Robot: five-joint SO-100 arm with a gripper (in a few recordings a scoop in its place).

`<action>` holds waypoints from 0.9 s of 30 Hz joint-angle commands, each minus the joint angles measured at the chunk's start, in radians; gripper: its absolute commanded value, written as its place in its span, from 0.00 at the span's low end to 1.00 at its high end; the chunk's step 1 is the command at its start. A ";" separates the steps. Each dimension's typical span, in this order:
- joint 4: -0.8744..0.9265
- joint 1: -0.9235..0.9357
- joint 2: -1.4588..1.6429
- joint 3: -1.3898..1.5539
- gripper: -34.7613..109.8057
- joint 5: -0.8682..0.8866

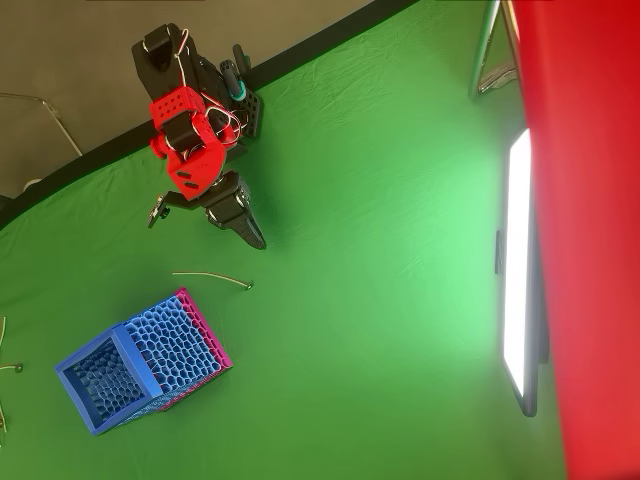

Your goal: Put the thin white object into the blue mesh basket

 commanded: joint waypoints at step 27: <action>-0.118 0.040 -0.356 -0.144 0.24 0.103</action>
